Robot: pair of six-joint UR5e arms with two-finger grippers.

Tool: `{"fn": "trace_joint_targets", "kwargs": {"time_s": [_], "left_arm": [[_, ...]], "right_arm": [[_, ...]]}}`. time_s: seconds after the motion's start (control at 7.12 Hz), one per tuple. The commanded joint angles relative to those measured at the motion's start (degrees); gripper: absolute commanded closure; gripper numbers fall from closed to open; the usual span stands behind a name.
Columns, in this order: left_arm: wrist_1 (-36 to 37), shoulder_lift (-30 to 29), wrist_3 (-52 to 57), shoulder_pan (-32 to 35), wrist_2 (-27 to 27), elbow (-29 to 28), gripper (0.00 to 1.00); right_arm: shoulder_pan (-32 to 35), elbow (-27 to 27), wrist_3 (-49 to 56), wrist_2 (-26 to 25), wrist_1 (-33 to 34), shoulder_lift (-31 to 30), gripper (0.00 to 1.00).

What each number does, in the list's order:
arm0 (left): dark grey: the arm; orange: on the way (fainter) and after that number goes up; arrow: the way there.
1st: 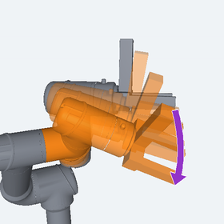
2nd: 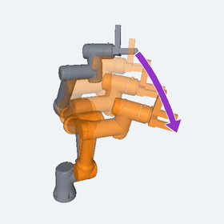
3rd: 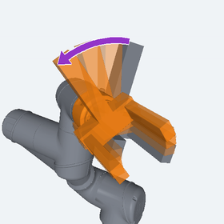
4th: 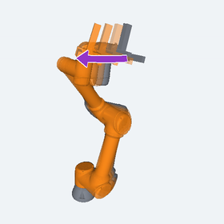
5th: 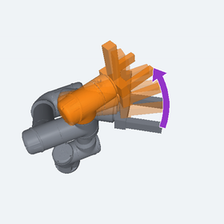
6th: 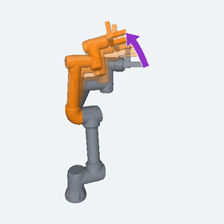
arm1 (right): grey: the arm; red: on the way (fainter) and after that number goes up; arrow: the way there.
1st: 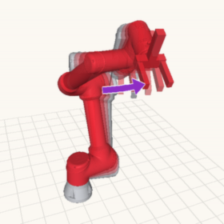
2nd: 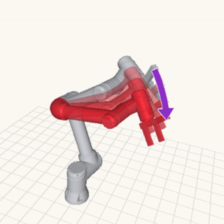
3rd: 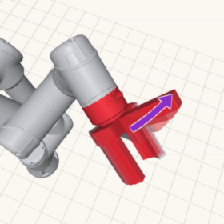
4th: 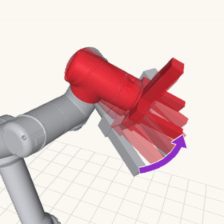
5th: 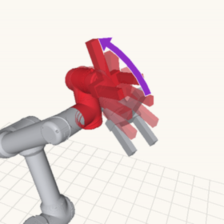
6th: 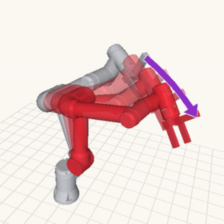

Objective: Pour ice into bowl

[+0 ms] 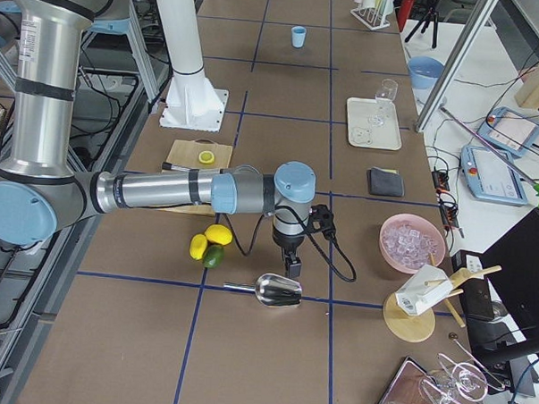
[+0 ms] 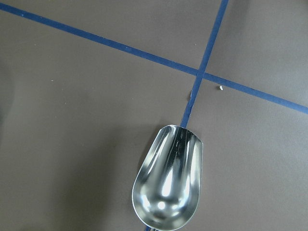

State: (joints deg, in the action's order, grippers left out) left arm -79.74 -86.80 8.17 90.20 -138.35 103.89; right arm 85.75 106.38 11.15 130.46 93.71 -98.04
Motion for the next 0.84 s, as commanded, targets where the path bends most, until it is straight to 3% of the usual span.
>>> {"fn": "trace_joint_targets", "kwargs": {"time_s": [0.0, 0.7], "left_arm": [[-0.50, 0.93, 0.09, 0.06, 0.01, -2.10, 0.00], [-1.03, 5.33, 3.61, 2.70, -0.69, -2.64, 0.00]], "right_arm": [[0.03, 0.32, -0.07, 0.58, 0.07, 0.04, 0.00], [-0.06, -0.03, -0.07, 1.29, 0.07, -0.23, 0.00]]}}
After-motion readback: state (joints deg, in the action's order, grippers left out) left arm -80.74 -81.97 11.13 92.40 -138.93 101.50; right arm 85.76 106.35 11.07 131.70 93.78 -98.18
